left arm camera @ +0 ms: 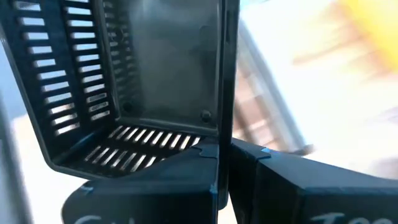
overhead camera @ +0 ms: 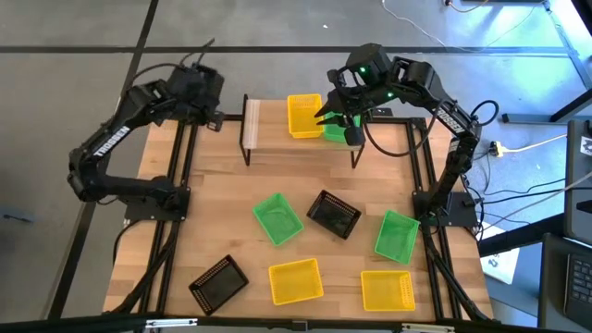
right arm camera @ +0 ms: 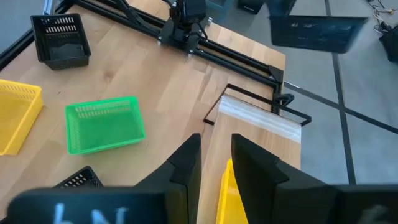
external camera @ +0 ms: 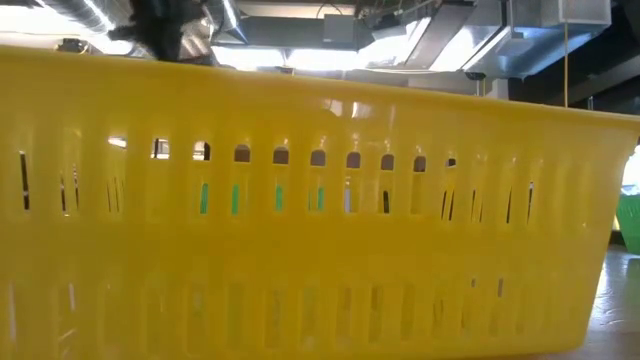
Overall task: Stack baskets on shelf by color
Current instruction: Put the top left black bin on the shelf
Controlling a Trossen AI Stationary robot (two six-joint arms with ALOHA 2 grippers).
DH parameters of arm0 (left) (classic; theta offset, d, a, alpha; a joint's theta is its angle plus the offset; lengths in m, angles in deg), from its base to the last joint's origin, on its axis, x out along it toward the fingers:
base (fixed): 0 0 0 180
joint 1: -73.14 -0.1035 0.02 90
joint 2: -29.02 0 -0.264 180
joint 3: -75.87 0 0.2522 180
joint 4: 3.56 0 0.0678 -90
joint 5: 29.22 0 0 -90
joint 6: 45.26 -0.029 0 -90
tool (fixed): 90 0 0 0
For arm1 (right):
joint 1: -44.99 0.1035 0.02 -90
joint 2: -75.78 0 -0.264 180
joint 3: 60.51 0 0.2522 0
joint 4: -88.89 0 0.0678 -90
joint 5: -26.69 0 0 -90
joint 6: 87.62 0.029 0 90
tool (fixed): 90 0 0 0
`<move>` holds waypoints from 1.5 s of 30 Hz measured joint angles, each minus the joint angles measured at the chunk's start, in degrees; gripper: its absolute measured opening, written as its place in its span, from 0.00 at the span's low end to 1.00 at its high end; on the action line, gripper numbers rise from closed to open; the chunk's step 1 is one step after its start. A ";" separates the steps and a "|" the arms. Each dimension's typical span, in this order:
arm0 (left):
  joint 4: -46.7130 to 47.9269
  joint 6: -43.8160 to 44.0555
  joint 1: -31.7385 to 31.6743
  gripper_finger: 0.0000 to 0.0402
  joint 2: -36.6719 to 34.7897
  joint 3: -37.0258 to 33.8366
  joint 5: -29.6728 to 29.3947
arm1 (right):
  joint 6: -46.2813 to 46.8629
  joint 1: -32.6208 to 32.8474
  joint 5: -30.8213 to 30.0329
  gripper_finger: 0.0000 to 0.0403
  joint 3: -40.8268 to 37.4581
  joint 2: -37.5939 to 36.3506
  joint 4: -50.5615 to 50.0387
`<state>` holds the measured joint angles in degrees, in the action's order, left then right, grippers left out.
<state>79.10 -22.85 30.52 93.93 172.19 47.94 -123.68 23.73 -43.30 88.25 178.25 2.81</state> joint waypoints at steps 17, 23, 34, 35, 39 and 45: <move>-2.93 10.28 14.69 0.00 16.79 15.81 11.29 | 0.00 -0.01 0.01 0.22 -0.02 0.00 -0.44; -2.57 10.39 15.51 0.00 21.52 15.80 15.08 | 0.00 -0.01 0.00 0.22 -0.02 0.00 -0.46; -1.09 15.17 16.08 0.00 24.91 15.81 10.19 | 0.00 0.00 0.00 0.22 -0.02 0.00 -0.48; -1.12 15.60 16.08 0.00 25.14 15.81 10.14 | 0.00 0.00 0.00 0.22 -0.02 0.00 -0.48; -1.32 16.47 16.08 0.00 26.12 15.81 10.17 | 0.00 0.00 0.00 0.22 -0.02 0.00 -0.46; -2.01 16.22 16.06 0.02 26.66 15.81 10.02 | 0.00 0.00 -0.02 0.22 -0.02 0.00 -0.47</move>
<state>77.09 -6.64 46.58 120.59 188.00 57.96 -123.67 23.73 -43.32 88.22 178.25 2.34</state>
